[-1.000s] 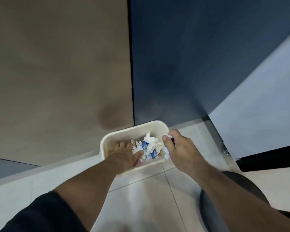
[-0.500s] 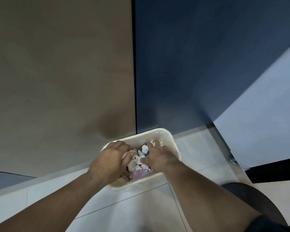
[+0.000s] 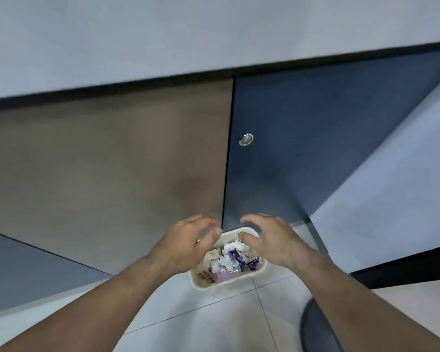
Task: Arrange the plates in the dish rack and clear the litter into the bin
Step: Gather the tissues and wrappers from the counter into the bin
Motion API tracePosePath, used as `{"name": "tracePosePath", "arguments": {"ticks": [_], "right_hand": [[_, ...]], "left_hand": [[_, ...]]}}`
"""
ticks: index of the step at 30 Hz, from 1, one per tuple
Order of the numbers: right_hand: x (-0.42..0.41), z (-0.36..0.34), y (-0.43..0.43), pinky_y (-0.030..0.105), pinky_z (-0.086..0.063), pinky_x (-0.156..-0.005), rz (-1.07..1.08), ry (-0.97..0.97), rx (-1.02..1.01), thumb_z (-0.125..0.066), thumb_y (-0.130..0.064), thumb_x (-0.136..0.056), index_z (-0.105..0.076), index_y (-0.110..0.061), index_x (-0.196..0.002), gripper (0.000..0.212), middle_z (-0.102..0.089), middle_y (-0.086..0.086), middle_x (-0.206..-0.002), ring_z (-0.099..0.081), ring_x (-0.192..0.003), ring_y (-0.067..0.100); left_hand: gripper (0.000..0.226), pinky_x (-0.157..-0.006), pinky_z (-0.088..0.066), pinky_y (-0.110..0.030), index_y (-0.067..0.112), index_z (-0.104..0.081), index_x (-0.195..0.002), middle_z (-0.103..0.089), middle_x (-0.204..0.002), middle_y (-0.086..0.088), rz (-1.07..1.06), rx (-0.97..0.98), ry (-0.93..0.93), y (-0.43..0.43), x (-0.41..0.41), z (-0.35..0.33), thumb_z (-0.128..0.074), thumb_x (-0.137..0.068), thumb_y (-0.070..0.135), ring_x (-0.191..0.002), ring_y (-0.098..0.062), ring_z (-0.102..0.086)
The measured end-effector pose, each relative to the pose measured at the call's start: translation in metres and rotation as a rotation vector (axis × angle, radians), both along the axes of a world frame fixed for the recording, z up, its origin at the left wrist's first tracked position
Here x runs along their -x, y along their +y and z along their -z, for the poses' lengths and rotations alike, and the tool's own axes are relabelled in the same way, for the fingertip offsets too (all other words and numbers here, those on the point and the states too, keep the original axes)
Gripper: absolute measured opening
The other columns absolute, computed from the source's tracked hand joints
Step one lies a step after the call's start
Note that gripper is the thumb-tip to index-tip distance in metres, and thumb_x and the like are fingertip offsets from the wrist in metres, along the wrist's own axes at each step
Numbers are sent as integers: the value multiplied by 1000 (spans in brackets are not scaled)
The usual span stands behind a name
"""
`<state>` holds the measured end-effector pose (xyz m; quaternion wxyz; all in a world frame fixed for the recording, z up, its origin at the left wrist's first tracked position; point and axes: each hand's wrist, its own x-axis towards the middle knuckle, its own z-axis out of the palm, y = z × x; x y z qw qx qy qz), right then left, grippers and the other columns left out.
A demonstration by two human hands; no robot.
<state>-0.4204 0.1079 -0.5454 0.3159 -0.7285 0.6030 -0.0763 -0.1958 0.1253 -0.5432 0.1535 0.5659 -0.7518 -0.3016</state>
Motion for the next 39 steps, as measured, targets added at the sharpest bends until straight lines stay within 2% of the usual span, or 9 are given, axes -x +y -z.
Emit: {"name": "tracePosePath", "arguments": {"ticks": [2,5,9,13,16,18,26,30,39], "right_hand": [[-1,-60,13,23,-42,-97,5,-36,10,-65,-44,-85,-58,-33,-124,41,-56,-20,-119,-51,-113,2],[-4,-142,23,31,-44,-103,-8,-53,76,-64,-50,-83,-57,-34,-126,47,-56,-18,-128,-52,-118,6],[-14,-247,31,27,-40,-104,-36,-15,145,-60,-50,-88,-53,-32,-132,48,-52,-17,-135,-48,-121,5],[-26,-341,32,22,-40,-102,-65,-31,222,-59,-54,-87,-52,-33,-133,51,-52,-20,-133,-45,-114,-5],[-39,-400,30,19,-30,-106,-80,10,286,-53,-57,-89,-48,-34,-136,53,-46,-21,-140,-40,-125,-2],[-48,-429,29,20,-27,-107,-80,46,324,-52,-56,-90,-46,-34,-137,52,-44,-19,-143,-37,-131,1],[-95,-477,34,23,-25,-110,-33,107,338,-48,-59,-92,-42,-38,-139,52,-39,-20,-147,-30,-135,3],[-115,-480,31,25,-27,-111,-41,116,330,-46,-59,-93,-40,-39,-140,52,-37,-20,-148,-30,-136,3],[-152,-473,6,26,-30,-108,-80,99,348,-45,-54,-95,-38,-38,-141,49,-40,-17,-147,-35,-134,7]], "left_hand": [[51,-94,-46,-31,26,-64,-115,-64,-112,14,13,25,21,10,-3,-58,-34,-89,59,-106,-5,-58],[43,-96,-46,-32,26,-63,-116,-64,-114,12,41,81,6,21,-11,-140,-38,-92,53,-108,-6,-57],[49,-95,-46,-29,23,-62,-120,-63,-120,9,79,143,-36,30,-21,-239,-36,-92,54,-109,-6,-56],[47,-87,-45,-21,23,-62,-120,-63,-119,10,92,227,-24,28,-36,-327,-38,-92,53,-106,-5,-57],[46,-85,-41,-20,26,-59,-125,-60,-122,13,97,273,-52,21,-52,-384,-38,-93,52,-104,-2,-53],[47,-90,-42,-23,28,-57,-126,-59,-123,15,100,305,-82,16,-64,-413,-36,-93,55,-108,-2,-52],[48,-107,-35,-30,36,-47,-133,-50,-137,16,133,328,-167,9,-114,-454,-33,-94,61,-126,-5,-43],[51,-108,-36,-35,39,-42,-135,-47,-141,16,151,303,-213,4,-132,-456,-31,-92,64,-128,-6,-41],[50,-106,-37,-31,40,-40,-137,-45,-142,17,64,339,-264,-11,-180,-460,-31,-93,63,-129,-5,-41]]}}
